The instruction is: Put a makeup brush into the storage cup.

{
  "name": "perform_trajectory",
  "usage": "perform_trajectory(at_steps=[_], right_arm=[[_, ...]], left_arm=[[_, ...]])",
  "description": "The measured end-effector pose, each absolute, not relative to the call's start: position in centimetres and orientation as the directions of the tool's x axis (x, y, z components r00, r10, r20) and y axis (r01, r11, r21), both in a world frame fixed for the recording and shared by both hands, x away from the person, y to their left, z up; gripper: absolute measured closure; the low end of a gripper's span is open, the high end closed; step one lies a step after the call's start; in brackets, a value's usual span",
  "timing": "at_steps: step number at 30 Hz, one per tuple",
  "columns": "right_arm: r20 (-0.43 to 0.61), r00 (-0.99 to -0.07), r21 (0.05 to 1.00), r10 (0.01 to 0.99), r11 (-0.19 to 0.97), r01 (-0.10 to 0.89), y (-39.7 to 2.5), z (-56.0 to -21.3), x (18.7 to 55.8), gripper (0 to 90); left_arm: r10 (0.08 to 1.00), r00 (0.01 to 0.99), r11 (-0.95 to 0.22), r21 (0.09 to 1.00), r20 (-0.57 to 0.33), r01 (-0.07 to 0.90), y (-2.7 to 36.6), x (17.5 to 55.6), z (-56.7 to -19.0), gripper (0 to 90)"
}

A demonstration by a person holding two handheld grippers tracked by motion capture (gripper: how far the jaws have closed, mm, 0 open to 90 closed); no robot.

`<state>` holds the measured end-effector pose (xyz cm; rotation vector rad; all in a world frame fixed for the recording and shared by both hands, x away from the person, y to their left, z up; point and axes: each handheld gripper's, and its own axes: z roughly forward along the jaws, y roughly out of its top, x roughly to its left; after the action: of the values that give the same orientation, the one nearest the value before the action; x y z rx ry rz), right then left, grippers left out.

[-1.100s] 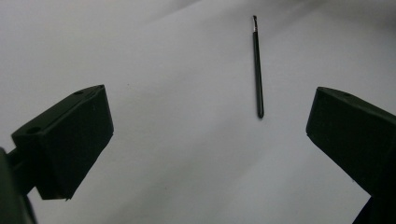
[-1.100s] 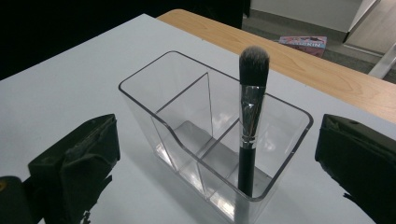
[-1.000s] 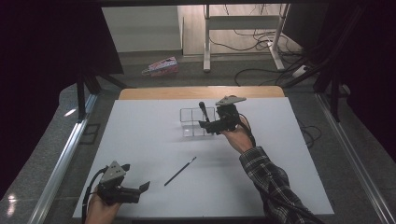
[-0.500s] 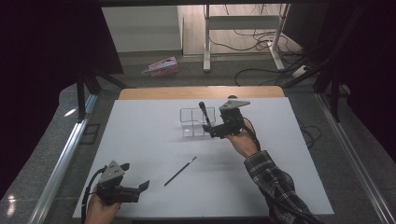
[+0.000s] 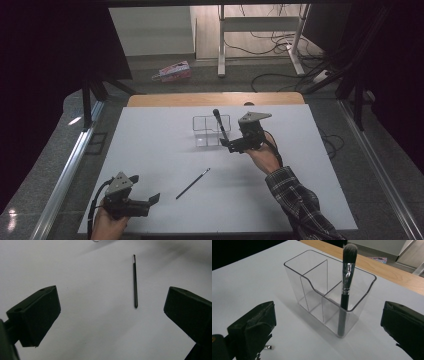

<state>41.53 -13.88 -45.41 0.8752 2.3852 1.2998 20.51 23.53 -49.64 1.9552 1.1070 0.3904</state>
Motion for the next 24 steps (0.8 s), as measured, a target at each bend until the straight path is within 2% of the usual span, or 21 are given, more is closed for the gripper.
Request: perform_trajectory(at_steps=[24], right_arm=[[0.044,-0.776,0.820,0.629,0.422,0.388,-15.5,-45.0,40.0,0.2]], left_arm=[[0.823,0.562,-0.312,0.763,-0.081,0.567,23.2,20.6,-49.8,1.2]])
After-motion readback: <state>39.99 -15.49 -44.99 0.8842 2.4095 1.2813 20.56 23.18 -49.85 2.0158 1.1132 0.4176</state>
